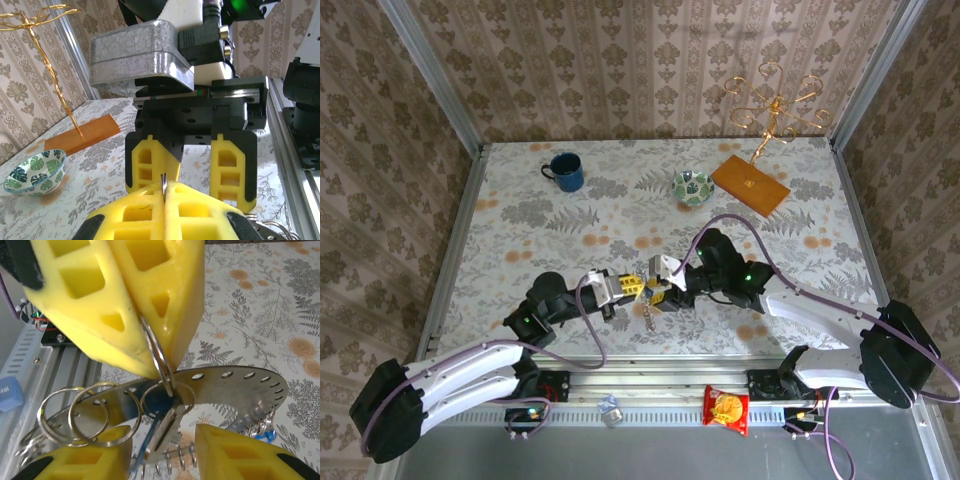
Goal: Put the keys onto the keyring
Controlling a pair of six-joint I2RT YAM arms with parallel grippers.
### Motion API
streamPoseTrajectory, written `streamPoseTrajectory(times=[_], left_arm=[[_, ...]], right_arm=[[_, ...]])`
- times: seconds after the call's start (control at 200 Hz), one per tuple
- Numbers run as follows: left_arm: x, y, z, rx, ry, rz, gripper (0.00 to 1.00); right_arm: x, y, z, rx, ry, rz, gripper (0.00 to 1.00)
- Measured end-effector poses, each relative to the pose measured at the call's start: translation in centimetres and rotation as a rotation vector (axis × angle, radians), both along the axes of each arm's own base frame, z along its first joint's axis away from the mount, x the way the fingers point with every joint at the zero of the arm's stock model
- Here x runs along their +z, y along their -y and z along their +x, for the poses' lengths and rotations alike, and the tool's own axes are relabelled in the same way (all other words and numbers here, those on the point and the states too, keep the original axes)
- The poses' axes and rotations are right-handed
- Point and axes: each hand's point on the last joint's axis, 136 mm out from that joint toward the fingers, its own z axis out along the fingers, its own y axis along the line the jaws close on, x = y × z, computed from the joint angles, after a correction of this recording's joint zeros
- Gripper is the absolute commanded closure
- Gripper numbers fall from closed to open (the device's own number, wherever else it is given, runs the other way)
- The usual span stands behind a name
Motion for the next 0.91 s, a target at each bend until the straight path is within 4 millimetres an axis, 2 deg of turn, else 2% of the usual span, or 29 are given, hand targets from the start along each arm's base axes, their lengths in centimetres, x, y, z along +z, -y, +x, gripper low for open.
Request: streamPoseTrajectory(times=[0.145,0.21,0.33,0.48,0.665,0.905], left_arm=[[0.4,0.0,-0.1,-0.007,0.002,-0.018,1.00],[0.5,0.0,-0.1,-0.007,0.002,-0.022,1.00],[0.7,-0.1,0.0,-0.001,0.003,-0.027,1.00],[0.4,-0.3,0.1,0.009,0.002,-0.026,1.00],[0.4,-0.6,0.0,0.010,0.005,-0.029,1.00],[0.3,-0.6,0.0,0.010,0.001,-0.025,1.00]], right_arm=[[0.3,-0.3,0.2,-0.006,0.006,0.016,0.71],[0.4,-0.3,0.3,-0.007,0.009,0.019,0.78],[0.5,-0.4,0.4,-0.010,0.022,0.019,1.00],[0.4,-0.1,0.9,-0.040,0.039,0.003,1.00],[1.8,0.7,1.0,-0.067,0.111,0.002,1.00],[2.1,1.3,1.0,-0.072,0.140,-0.038,1.00]])
